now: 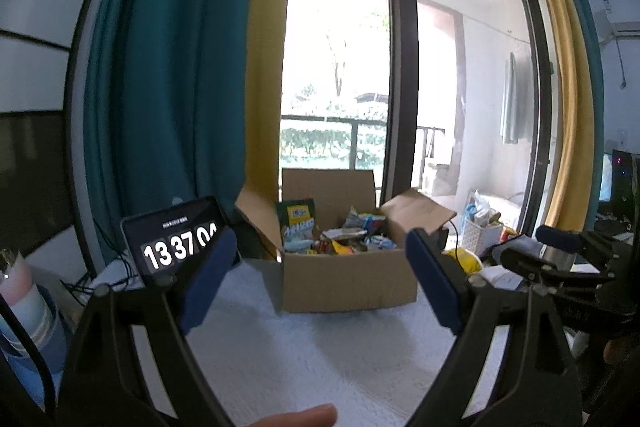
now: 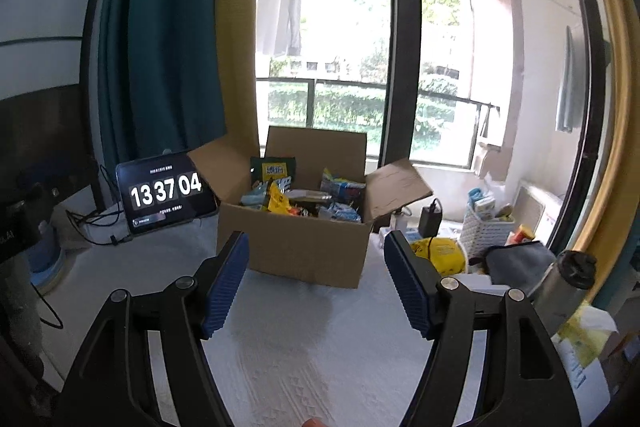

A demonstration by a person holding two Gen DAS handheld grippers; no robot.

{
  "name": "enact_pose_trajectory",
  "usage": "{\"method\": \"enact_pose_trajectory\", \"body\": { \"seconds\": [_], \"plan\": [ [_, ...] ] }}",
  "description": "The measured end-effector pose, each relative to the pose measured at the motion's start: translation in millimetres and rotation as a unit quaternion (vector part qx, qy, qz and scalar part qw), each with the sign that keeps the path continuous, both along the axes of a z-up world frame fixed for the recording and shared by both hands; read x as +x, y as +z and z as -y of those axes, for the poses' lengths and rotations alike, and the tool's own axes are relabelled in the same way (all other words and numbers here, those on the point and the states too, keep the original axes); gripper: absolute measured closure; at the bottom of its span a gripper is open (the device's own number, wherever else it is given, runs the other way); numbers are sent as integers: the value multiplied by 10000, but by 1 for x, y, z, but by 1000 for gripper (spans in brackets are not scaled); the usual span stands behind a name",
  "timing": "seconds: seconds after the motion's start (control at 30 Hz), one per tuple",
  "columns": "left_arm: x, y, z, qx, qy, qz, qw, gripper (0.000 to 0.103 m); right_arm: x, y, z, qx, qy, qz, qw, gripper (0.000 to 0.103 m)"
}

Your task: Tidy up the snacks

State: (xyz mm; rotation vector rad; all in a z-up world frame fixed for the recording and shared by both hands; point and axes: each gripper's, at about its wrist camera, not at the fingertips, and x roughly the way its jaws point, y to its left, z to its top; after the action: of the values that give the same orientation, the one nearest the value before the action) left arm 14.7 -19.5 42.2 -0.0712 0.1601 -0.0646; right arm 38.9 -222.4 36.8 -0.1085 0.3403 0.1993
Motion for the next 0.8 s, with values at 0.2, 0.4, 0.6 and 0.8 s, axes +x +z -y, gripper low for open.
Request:
{"method": "enact_pose_trajectory", "body": {
  "seconds": [0.2,0.4,0.6,0.8],
  "plan": [
    [-19,12,-1,-75,15,234,9997,15,-21,13,4,2,-88,256,9996,30],
    [-26,14,1,-4,-31,287,9996,15,-29,21,7,106,-104,383,9992,30],
    [-24,15,-1,-20,-24,252,9997,15,-26,22,5,121,-84,359,9992,30],
    [-25,15,-3,-73,-28,247,9997,15,-25,23,7,156,-136,362,9991,30]
  ]
}}
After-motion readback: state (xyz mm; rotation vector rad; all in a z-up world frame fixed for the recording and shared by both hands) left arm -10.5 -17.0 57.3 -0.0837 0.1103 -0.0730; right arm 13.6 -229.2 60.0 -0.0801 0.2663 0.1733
